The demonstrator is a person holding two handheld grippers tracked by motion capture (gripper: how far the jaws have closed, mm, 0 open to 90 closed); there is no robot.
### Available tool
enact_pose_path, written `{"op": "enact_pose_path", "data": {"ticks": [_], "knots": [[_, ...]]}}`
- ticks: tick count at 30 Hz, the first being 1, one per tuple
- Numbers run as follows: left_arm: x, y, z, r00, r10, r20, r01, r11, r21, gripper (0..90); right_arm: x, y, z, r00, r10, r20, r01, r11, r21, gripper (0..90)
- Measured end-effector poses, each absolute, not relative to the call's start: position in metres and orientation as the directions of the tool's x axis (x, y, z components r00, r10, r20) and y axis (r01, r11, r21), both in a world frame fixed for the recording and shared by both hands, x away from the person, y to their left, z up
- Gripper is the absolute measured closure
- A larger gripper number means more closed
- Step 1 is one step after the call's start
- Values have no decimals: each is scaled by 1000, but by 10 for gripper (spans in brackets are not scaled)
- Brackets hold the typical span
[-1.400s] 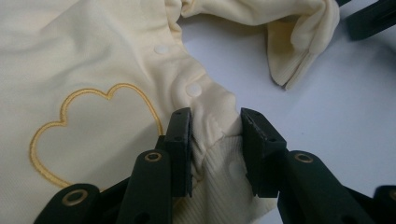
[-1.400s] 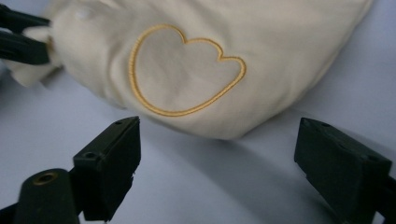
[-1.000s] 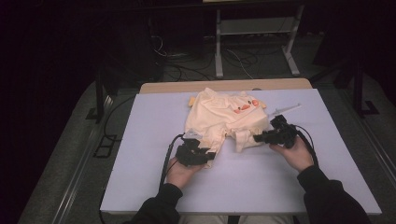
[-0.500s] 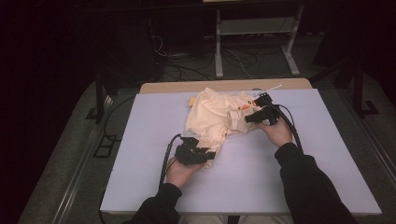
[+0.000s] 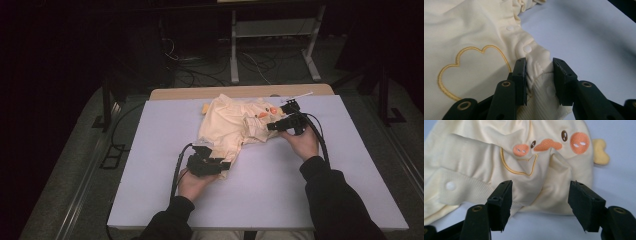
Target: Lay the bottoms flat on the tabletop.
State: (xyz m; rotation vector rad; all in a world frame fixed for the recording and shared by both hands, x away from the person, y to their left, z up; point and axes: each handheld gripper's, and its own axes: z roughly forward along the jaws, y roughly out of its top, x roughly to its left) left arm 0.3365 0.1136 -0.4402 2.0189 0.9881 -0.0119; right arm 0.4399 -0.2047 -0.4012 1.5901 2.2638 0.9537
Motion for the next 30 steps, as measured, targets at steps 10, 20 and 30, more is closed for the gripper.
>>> {"op": "enact_pose_path", "data": {"ticks": [10, 20, 30], "knots": [[337, 113, -441, 687, 639, -347, 644, -315, 697, 642, 417, -193, -376, -487, 830, 274, 693, 176, 699, 336], [336, 113, -441, 686, 638, -350, 646, -312, 697, 642, 424, -157, -389, -509, 807, 299, 698, 183, 692, 342], [336, 113, -441, 686, 638, -351, 646, -311, 697, 642, 436, -137, -403, -522, 826, 211, 655, 230, 720, 467]]}}
